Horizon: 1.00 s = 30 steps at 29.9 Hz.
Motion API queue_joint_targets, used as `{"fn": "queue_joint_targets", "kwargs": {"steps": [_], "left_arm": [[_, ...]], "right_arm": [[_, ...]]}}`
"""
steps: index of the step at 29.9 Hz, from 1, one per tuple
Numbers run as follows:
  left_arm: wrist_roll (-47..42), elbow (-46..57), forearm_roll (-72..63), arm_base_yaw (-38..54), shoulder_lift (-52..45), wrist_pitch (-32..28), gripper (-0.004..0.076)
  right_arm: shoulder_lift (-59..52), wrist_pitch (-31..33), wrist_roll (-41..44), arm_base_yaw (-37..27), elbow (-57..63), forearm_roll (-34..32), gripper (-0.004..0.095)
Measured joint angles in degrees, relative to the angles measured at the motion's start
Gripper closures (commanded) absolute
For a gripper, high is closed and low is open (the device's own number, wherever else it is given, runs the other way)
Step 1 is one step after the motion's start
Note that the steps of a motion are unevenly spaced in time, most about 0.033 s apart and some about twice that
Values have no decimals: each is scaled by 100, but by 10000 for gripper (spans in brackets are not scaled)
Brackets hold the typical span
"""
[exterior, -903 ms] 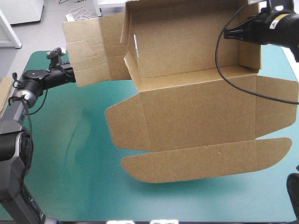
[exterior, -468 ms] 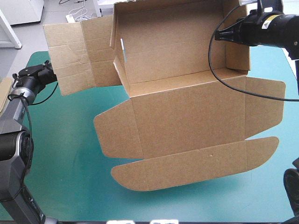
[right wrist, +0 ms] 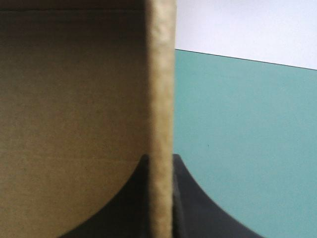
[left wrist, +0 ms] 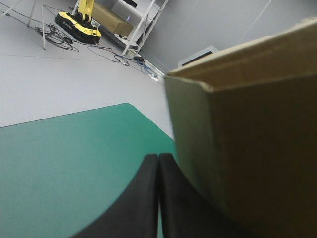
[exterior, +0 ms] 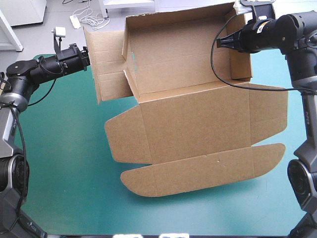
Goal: Fold the box
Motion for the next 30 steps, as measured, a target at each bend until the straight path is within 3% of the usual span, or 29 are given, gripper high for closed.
{"fn": "queue_joint_targets", "kwargs": {"steps": [17, 19, 26, 30], "left_arm": [[-513, -4, 300, -760, -569, 61, 731], [-748, -4, 399, -847, -601, 50, 701], [-1278, -4, 1142, -1050, -707, -378, 348], [-1426, -4, 1218, -1061, -709, -417, 223]], "right_arm": [[335, -5, 133, 0, 2, -2, 925], [349, -5, 133, 0, 2, -23, 925], [355, -10, 128, -10, 6, -153, 925], [355, -10, 128, -20, 6, -152, 925]]}}
